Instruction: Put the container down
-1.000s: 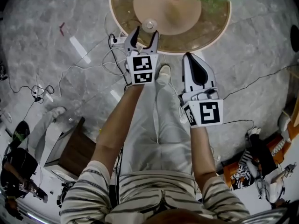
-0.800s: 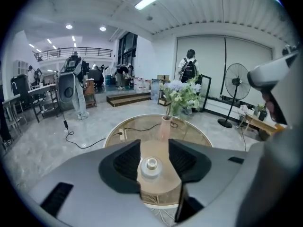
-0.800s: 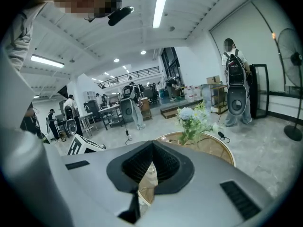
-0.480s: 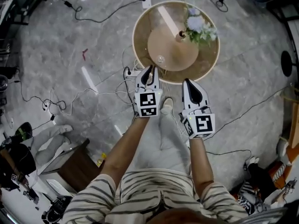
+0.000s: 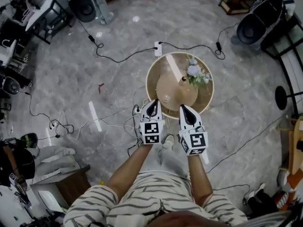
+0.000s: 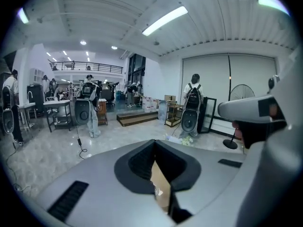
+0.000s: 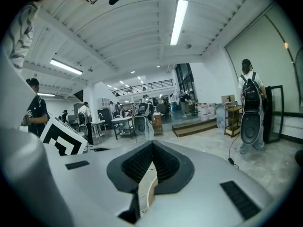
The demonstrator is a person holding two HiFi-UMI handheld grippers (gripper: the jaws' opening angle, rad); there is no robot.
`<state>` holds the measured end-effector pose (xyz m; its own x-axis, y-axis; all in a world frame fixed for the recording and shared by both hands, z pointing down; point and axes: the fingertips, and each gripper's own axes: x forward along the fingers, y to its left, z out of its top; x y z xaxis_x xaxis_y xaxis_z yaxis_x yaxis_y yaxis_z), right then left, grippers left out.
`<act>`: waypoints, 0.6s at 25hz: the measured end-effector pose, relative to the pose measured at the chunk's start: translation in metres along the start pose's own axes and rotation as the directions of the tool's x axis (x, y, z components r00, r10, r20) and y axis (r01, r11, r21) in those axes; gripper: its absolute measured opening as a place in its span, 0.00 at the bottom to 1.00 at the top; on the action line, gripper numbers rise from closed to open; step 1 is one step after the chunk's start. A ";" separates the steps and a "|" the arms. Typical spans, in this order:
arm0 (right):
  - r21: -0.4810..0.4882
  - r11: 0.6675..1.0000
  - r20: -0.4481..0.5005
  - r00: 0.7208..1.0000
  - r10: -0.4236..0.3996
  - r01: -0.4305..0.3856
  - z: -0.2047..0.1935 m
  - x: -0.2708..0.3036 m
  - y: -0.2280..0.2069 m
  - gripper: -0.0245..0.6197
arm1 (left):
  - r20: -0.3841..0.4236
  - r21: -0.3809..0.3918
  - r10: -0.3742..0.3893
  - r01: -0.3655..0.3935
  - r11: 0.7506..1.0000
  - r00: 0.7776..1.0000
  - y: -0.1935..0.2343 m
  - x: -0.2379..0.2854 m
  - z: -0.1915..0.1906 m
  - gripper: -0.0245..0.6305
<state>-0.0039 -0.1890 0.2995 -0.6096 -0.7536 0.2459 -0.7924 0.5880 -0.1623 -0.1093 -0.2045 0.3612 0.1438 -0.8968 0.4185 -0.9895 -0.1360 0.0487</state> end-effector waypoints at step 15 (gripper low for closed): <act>-0.026 0.999 0.133 0.990 0.047 -0.044 0.113 -0.023 0.038 0.05 | 0.152 0.015 -0.072 0.070 0.997 0.986 -0.002 -0.081 0.119 0.04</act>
<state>-0.0221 -0.1827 0.1796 -0.6440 -0.7573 0.1085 -0.7637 0.6283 -0.1482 -0.1169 -0.1819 0.2195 0.2147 -0.9383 0.2710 -0.9767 -0.2049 0.0643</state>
